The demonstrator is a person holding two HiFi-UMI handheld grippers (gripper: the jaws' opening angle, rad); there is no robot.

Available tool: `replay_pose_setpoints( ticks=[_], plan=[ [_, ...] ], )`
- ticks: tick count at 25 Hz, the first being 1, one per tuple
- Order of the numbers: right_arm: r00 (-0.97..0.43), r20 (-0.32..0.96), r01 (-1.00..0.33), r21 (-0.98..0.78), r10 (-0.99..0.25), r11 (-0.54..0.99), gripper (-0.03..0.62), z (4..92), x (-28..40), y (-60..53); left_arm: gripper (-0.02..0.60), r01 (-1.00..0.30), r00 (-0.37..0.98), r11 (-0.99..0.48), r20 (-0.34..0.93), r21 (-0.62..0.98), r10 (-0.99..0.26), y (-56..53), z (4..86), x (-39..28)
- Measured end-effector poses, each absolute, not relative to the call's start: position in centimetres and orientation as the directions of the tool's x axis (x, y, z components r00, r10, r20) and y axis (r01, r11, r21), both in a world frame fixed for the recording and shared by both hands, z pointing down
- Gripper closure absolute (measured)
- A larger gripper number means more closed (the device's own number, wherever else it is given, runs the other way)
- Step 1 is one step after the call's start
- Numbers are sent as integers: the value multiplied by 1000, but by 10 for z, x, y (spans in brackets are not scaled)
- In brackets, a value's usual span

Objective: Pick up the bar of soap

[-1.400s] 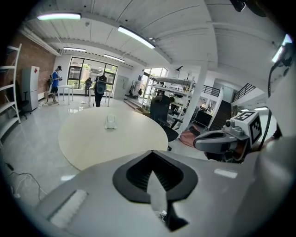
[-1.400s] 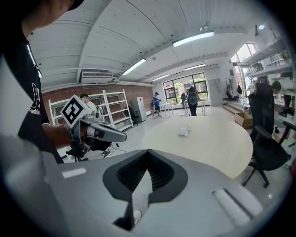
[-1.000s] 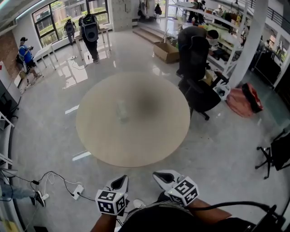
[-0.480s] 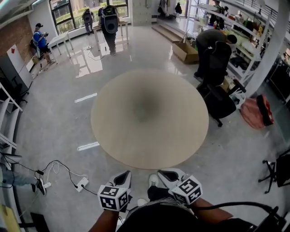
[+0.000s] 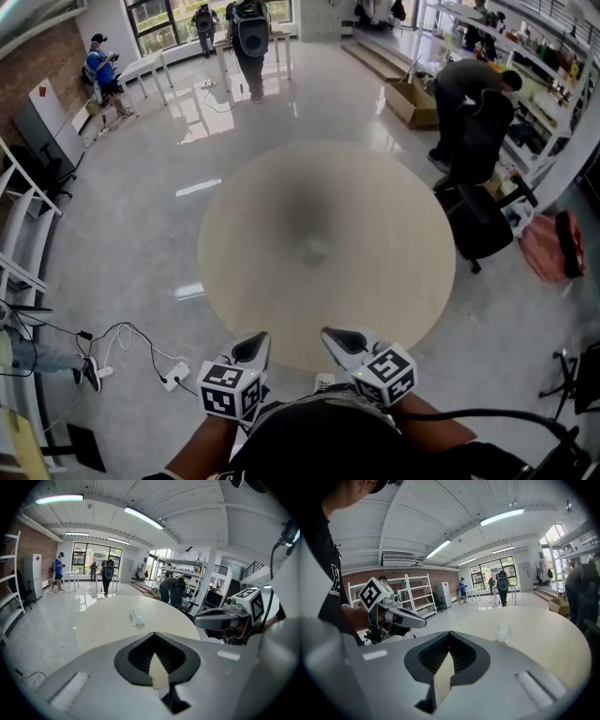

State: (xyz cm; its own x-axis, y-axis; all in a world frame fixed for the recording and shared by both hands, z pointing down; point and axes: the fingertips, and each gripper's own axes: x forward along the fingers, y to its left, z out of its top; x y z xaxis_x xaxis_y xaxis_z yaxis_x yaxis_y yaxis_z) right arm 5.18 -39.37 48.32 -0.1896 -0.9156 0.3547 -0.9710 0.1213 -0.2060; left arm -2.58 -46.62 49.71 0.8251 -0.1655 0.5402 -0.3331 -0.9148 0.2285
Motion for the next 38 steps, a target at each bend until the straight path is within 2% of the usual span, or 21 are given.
replay_pose_setpoints(
  ticks=[8,20,29,35,36,38],
  plan=[
    [-145,370,-973,-224,-918,64,588,495,105,-420,574,-314,816,-920,563,234,-135,-495,508,24],
    [-8,447,-969,-224,-894,-104,588,525,130,-486,573,-179,794,-953,608,245,7,-577,532,52],
    [43,508,-951,-244,-860,-191,588,554,141,-556,574,-118,787,-956,612,269,75,-649,550,65],
    [139,585,-957,-128,-799,-259,583,588,188,-609,574,-106,764,-952,636,288,107,-690,573,63],
    [164,595,-956,-100,-787,-276,552,594,198,-618,574,-104,761,-951,639,292,113,-696,576,62],
    [214,613,-949,-55,-761,-311,536,606,219,-634,574,-101,755,-948,644,302,125,-706,580,59]
  ],
)
